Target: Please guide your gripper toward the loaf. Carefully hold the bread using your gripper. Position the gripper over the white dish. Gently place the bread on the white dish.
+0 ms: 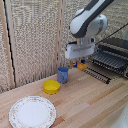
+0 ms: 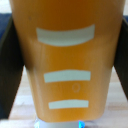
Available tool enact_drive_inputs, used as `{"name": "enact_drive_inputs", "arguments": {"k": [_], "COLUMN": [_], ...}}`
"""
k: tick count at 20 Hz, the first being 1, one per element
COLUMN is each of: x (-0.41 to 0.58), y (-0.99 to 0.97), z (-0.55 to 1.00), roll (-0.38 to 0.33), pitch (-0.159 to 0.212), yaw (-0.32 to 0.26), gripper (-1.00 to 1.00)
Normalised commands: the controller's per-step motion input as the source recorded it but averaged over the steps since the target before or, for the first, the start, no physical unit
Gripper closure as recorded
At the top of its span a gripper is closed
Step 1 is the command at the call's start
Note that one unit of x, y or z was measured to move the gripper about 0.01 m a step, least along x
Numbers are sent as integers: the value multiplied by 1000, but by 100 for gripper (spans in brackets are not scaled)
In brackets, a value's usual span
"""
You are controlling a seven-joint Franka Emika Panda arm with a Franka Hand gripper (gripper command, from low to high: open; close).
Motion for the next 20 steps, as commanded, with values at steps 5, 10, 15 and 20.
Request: {"name": "enact_drive_inputs", "arguments": {"k": [5, 10, 15, 20], "x": [11, 121, 157, 128], "y": [903, 963, 997, 1000], "z": [367, 53, 0, -2], "roll": [-5, -14, 0, -3], "pitch": [0, 36, 78, 72], "yaw": [-29, -8, 0, 0], "gripper": [100, 100, 100, 100]}}
